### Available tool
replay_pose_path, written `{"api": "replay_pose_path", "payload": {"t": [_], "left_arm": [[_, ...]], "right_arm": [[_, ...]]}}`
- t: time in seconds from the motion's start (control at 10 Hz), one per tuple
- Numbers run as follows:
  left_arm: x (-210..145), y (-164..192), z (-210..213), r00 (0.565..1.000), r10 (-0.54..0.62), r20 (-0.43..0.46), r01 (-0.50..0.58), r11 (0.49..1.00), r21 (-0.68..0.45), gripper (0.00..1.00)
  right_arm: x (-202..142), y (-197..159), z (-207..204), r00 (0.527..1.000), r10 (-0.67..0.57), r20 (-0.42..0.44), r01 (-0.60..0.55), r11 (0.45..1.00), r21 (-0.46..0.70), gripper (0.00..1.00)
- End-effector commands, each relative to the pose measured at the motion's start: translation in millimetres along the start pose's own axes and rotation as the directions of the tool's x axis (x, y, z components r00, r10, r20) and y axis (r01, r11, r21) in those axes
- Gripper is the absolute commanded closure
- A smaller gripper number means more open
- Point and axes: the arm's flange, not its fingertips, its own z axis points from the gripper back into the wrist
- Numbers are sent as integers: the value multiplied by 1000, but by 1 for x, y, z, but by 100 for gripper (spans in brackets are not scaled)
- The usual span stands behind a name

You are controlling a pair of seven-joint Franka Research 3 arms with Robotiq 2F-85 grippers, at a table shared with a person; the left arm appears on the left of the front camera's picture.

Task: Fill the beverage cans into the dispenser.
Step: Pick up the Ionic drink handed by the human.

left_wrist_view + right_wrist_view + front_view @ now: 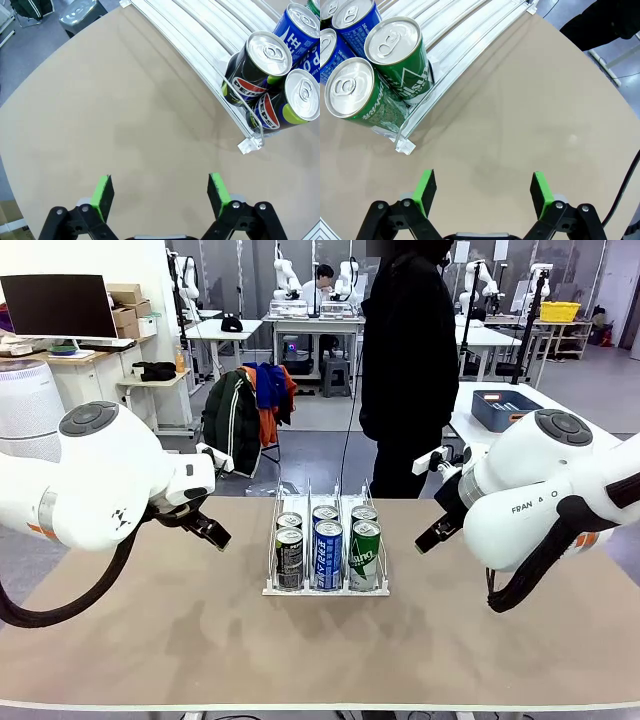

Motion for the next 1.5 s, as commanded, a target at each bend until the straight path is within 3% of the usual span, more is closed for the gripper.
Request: {"api": "replay_pose_path", "payload": {"t": [0.0,0.1,0.2,0.3,0.4,0.5,0.6,0.8,1.0,1.1,1.3,1.4], "left_arm": [[0,0,0,1000,1,0,-1,1000,0,0],[0,0,0,1000,0,0,0,1000,0,0],[-3,-19,9,998,-20,-65,16,998,-60,0],[9,-21,2,999,-13,-49,8,995,-98,0],[4,-16,18,996,-21,-85,3,980,-198,0],[-1,-5,38,994,-85,-64,64,959,-278,0],[4,2,47,993,-110,-33,96,955,-280,0],[-6,-9,78,987,-161,-4,147,914,-378,0],[-2,13,95,972,-222,82,235,863,-447,0],[-4,26,108,959,-240,151,284,807,-518,0],[-8,41,119,956,-220,192,285,844,-454,0],[-12,35,120,962,-200,186,261,878,-402,0]], "right_arm": [[0,0,0,1000,-1,0,1,1000,0,0],[0,0,0,1000,-1,0,1,1000,0,0],[0,0,0,1000,0,0,0,1000,0,0],[11,-23,7,999,36,-1,-36,998,42,0],[8,-19,20,1000,24,-15,-22,991,134,0],[8,-16,28,1000,4,-9,-2,976,217,0],[16,-28,30,999,45,0,-43,955,295,0],[10,-30,61,997,79,-12,-67,904,422,0],[14,-40,91,988,142,68,-157,864,478,0],[12,-47,105,982,139,126,-183,856,483,0],[8,-67,123,977,97,191,-177,865,470,0],[3,-65,125,984,55,172,-125,896,427,0]]}}
